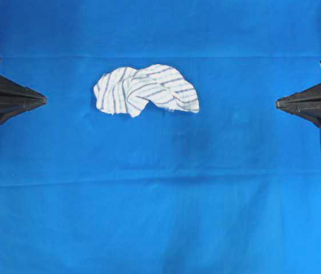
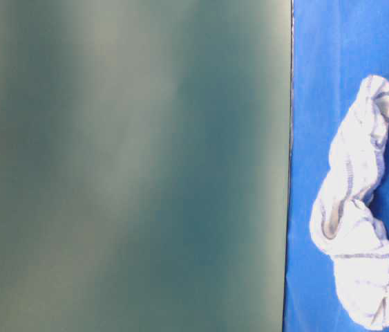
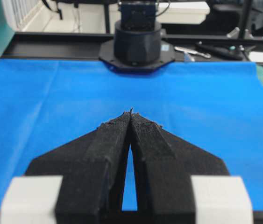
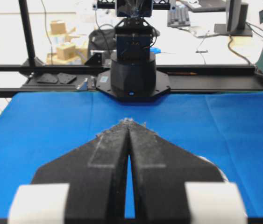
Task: Hand over the towel.
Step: 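Move the left gripper toward the white blue-striped towel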
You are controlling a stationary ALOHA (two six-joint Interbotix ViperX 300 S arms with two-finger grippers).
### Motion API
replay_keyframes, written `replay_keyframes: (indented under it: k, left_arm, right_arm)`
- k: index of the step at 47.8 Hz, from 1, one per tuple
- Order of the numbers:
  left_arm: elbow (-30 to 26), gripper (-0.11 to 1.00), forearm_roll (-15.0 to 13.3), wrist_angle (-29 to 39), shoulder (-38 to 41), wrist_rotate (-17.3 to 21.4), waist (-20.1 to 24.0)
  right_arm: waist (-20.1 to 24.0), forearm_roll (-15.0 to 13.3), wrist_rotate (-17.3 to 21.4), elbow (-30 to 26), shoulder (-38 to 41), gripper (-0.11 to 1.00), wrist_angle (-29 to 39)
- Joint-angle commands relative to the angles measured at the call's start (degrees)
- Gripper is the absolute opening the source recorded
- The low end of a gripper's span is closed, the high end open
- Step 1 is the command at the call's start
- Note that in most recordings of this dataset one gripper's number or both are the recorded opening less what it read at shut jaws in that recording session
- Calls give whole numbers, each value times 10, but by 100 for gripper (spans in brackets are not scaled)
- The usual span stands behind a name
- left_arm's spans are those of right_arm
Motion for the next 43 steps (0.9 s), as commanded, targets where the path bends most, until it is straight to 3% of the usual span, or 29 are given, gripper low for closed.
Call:
replay_keyframes:
  k: [1,12,27,32,38,43]
  left_arm:
    - [-10,0,-13,-6,6,-5,-7]
    - [-14,0,-15,-32,11,-5,4]
    - [-17,2,-15,-65,105,-6,76]
    - [-26,23,-18,-65,168,-6,93]
    - [-41,62,-18,-60,252,-8,121]
    - [-62,87,-18,-55,338,-8,137]
  right_arm:
    - [4,0,3,-18,7,0,-4]
    - [3,1,3,-22,11,0,5]
    - [-3,1,3,-23,24,0,7]
    - [-4,0,3,-23,28,0,7]
    - [-4,1,3,-23,31,0,7]
    - [-4,1,3,-22,35,0,7]
